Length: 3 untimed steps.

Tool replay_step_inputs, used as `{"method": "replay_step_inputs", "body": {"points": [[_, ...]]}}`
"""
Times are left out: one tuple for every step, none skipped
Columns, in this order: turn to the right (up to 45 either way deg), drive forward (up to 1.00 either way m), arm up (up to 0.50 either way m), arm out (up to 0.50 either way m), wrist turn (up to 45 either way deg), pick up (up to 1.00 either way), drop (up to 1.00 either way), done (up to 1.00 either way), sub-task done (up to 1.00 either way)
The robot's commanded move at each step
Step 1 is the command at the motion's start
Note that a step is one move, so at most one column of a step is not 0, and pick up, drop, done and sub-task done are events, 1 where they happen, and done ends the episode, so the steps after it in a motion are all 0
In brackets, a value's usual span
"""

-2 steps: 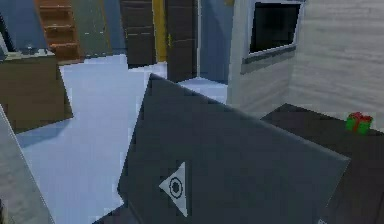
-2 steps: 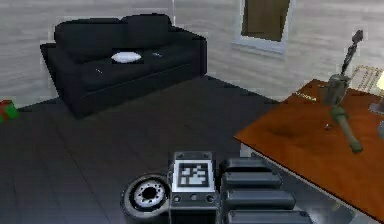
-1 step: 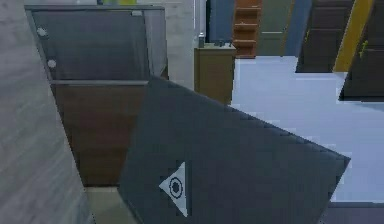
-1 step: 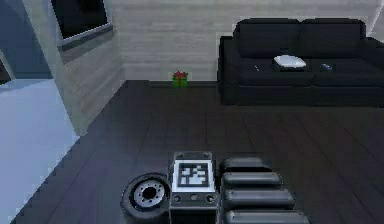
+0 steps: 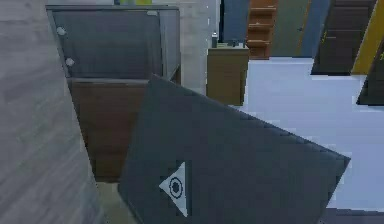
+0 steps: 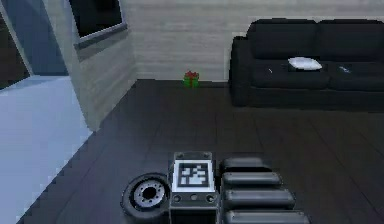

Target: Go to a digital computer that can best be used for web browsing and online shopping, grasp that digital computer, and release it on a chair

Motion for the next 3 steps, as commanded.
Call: {"method": "replay_step_inputs", "body": {"points": [[45.0,0.0,0.0,0.0,0.0,0.0,0.0,0.0,0.0],[36.0,0.0,0.0,0.0,0.0,0.0,0.0,0.0,0.0],[0.0,0.0,0.0,0.48,0.0,0.0,0.0,0.0,0.0]]}}
